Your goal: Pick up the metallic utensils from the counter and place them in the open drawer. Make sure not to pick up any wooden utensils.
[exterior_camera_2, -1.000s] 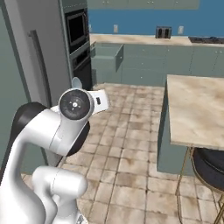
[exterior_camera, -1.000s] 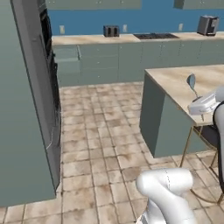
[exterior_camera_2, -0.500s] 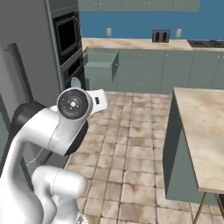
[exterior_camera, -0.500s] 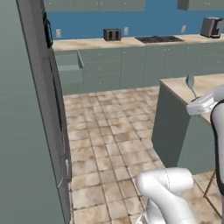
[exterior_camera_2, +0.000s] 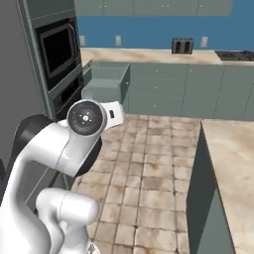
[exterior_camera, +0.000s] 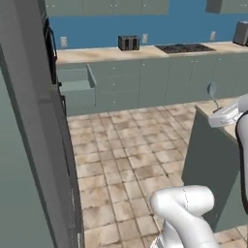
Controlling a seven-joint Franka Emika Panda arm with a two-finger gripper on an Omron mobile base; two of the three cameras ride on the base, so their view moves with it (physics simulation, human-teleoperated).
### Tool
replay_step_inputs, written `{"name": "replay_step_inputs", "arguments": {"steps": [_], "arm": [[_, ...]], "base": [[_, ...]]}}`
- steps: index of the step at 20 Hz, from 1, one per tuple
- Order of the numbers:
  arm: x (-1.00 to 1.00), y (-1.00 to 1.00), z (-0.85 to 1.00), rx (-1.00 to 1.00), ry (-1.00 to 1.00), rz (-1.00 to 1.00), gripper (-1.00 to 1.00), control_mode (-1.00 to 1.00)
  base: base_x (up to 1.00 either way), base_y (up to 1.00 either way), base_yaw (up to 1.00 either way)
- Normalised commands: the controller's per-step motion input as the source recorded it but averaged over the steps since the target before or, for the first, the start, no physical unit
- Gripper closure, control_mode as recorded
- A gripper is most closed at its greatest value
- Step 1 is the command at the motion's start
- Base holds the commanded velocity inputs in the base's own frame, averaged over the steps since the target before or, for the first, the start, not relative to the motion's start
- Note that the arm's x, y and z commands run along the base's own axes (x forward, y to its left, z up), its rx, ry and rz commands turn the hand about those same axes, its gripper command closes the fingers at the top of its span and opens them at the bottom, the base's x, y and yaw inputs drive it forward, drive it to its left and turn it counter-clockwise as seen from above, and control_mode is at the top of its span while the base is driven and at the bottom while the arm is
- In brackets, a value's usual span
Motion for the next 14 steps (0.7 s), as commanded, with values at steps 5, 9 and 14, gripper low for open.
{"name": "replay_step_inputs", "arguments": {"steps": [5, 9, 14], "arm": [[0.00, 0.00, 0.00, 0.00, 0.00, 0.00, 1.00, 1.00], [0.00, 0.00, 0.00, 0.00, 0.00, 0.00, 1.00, 1.00], [0.00, 0.00, 0.00, 0.00, 0.00, 0.00, 1.00, 1.00]], "base": [[1.00, 0.02, 0.06], [1.00, -0.05, 0.16], [1.00, -0.15, 0.33]]}}
